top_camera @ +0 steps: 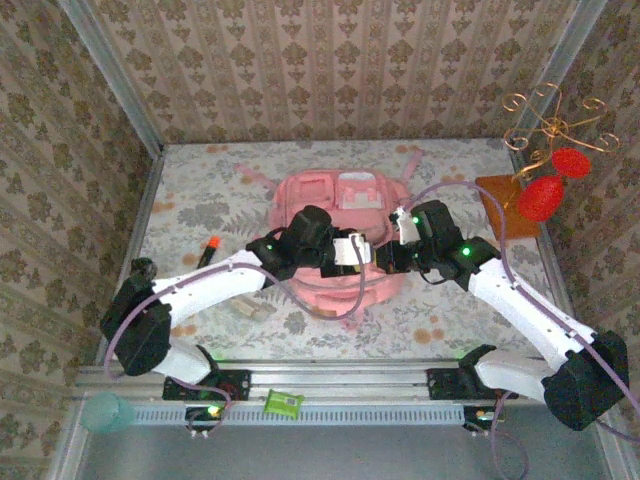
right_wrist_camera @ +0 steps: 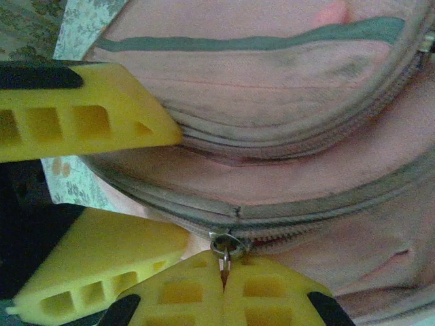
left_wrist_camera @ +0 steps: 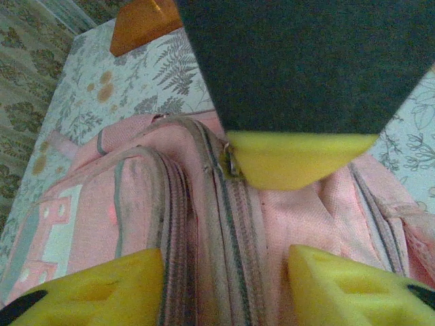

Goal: Pack books, pencil case, and school supplies into a backpack

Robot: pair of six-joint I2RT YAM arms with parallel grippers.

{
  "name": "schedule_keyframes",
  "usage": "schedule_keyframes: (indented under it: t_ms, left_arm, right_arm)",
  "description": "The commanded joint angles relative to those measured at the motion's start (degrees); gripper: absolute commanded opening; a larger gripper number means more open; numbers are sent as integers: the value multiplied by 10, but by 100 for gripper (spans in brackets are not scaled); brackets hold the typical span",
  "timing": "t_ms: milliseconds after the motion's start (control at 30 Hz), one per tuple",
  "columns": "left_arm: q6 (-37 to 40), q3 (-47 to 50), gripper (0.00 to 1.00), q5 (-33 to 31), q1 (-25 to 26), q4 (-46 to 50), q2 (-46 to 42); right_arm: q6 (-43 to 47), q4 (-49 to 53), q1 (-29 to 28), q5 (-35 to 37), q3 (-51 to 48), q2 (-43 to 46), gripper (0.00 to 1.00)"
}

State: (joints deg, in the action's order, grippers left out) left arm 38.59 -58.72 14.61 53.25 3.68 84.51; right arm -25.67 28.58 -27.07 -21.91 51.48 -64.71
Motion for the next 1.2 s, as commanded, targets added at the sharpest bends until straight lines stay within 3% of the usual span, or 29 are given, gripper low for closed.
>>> schedule_keyframes:
  t_ms: [0,133,300,567,667,967,1167]
  left_arm:
    - [4,-24,47,-14,3,24,27]
    - [18,-17,33,-12,0,25,43]
    - [24,-6,0,2,-30,31,30]
    - [39,48,0,102,-91,0,-46]
    - [43,68,0,141,-116,-15,-72]
    - [68,114,0,202,-151,-35,-105]
    - [71,135,0,199,-154,-26,-113]
  right_arm:
    - [-5,-76,-8,-61,5,8,0]
    - [-3,-89,-8,-85,9,7,0]
    - [34,-32,8,-44,12,12,0]
    - [75,121,31,207,55,-45,0]
    - [72,132,50,260,63,-77,0]
    - [64,52,119,273,109,-177,0]
    - [53,25,162,276,146,-251,0]
